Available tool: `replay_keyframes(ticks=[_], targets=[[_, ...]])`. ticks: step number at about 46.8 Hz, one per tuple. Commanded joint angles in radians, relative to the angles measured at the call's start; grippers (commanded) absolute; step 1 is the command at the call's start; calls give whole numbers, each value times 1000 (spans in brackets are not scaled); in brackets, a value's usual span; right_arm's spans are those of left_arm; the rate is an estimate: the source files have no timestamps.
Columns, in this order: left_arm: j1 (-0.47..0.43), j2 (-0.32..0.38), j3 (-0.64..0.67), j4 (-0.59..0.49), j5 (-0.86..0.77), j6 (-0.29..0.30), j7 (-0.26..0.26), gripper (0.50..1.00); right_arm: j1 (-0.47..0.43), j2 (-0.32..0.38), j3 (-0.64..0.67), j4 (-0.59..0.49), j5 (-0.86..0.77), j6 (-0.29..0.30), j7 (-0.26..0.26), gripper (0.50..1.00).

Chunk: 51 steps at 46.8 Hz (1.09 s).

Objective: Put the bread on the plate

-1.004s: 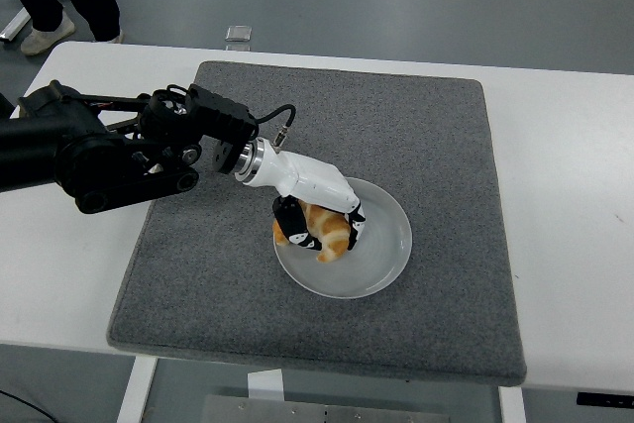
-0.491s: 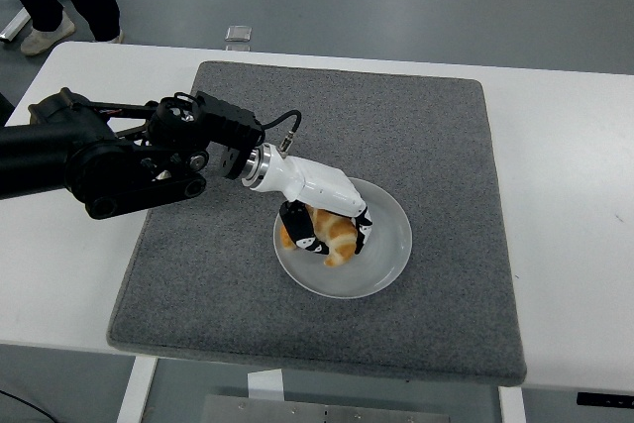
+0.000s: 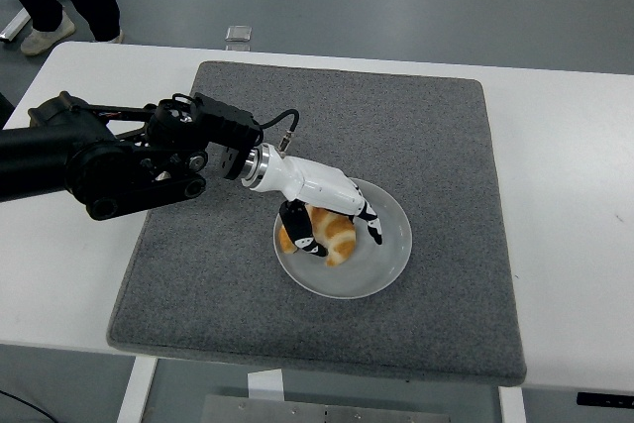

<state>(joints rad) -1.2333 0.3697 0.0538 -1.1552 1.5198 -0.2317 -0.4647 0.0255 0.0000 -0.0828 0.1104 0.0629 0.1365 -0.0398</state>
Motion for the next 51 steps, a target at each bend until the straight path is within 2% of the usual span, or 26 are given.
replay_keyframes(ticks=[1,10,23,34,41,46,51], targets=[[-3,0,-8,-1,-33,0,0,992,-1,0,0,0,0,0,0,952],[-23,1,-60,-3,-184,-2,0,994,1,0,0,0,0,0,0,952],[-43,14,-216,40,-357,-11,1,999,1,0,0,0,0,0,0,952],[-41,20,-299,163,-763,-2,3,999,1,0,0,0,0,0,0,952],[-58,28,-308,267,-1006,2,6,999,1,0,0,0,0,0,0,952],[-55,29,-307,313,-1180,40,18,999,-1,0,0,0,0,0,0,952],[-40,37,-307,354,-1348,69,58,999,1,0,0,0,0,0,0,952]])
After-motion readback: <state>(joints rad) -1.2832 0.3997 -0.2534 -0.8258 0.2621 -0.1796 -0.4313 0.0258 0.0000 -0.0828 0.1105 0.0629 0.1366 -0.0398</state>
